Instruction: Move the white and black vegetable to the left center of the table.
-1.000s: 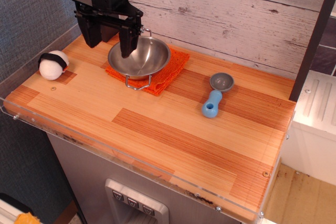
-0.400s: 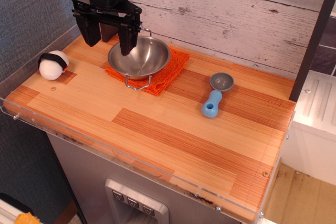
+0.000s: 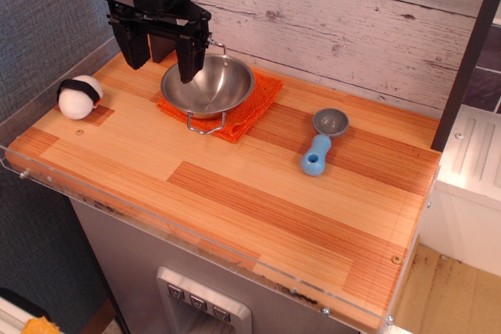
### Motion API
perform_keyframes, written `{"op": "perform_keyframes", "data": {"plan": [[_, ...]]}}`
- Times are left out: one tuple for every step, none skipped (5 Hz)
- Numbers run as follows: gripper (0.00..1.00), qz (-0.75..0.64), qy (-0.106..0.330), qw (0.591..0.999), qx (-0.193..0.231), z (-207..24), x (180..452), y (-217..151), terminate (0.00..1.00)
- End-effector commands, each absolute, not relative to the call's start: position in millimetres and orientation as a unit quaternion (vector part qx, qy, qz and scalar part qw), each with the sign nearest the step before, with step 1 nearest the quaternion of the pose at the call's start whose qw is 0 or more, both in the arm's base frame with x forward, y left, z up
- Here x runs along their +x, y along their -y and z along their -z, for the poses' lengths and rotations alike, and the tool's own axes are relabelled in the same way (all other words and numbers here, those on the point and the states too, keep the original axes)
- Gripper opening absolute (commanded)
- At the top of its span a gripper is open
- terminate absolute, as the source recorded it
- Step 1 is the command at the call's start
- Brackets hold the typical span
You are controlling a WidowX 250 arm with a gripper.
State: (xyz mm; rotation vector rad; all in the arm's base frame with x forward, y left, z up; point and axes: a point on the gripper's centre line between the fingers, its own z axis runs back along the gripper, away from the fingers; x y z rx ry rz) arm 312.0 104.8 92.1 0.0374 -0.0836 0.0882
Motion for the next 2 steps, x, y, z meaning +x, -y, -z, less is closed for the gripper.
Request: {"op": "perform_keyframes", "data": {"plan": [[1.00, -0.046, 0.069, 0.996, 0.028, -111.7, 311.1, -106.5, 0.00], [1.00, -0.046, 0.069, 0.996, 0.028, -111.7, 311.1, -106.5, 1.00]]}}
